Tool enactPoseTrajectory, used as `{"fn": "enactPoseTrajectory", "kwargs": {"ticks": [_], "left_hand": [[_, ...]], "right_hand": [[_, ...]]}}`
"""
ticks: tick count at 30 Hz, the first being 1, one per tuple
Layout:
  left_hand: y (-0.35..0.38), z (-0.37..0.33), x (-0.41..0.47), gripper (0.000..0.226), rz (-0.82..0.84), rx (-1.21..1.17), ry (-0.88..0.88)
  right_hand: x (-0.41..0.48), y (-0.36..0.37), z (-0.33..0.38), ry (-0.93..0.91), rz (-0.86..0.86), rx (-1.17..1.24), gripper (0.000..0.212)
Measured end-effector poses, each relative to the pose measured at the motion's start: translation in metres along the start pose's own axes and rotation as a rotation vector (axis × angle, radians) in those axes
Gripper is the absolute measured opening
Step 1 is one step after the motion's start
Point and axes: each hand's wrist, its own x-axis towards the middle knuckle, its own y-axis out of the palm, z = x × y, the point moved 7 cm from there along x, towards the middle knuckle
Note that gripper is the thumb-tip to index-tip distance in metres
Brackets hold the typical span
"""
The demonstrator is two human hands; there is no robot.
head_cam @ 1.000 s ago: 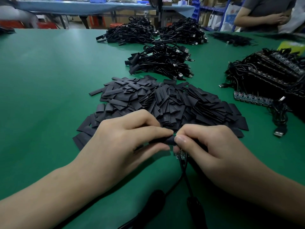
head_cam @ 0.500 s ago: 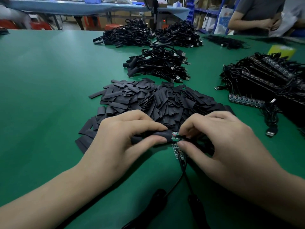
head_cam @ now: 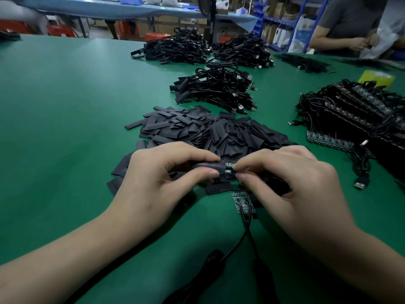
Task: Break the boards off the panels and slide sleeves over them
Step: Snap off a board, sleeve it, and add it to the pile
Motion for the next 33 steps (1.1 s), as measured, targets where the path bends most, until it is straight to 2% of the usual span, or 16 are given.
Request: {"fn": "enactPoseTrajectory", "kwargs": {"ticks": [4,15,22,29,33], "left_hand": [[0.002,0.001,-0.002,0.017,0.002,-0.078,-0.017],[0.004,-0.002,-0.001,0.016,0.029,0.010,0.016],[0.008,0.001,-0.003,0.015,0.070,-0.235,-0.078],[0.008,-0.005,-0.002,0.020,0.073,-0.069,0.002],[0.008,-0.005,-0.001,0.017,0.079,-0.092,0.010]], "right_hand": [[-0.002,0.000,-0.001,-0.065,-0.029,-0.006,0.006],[-0.006,0.001,-0.003,-0.066,-0.057,0.037,0.005],[-0.006,-0.004,-0.001,-0.091,-0.070,0.033,0.006],[-0.009,-0.007,0.000,-0.096,-0.093,0.033,0.006],[-0.010,-0.007,0.000,-0.078,-0.101,0.040,0.007]]}}
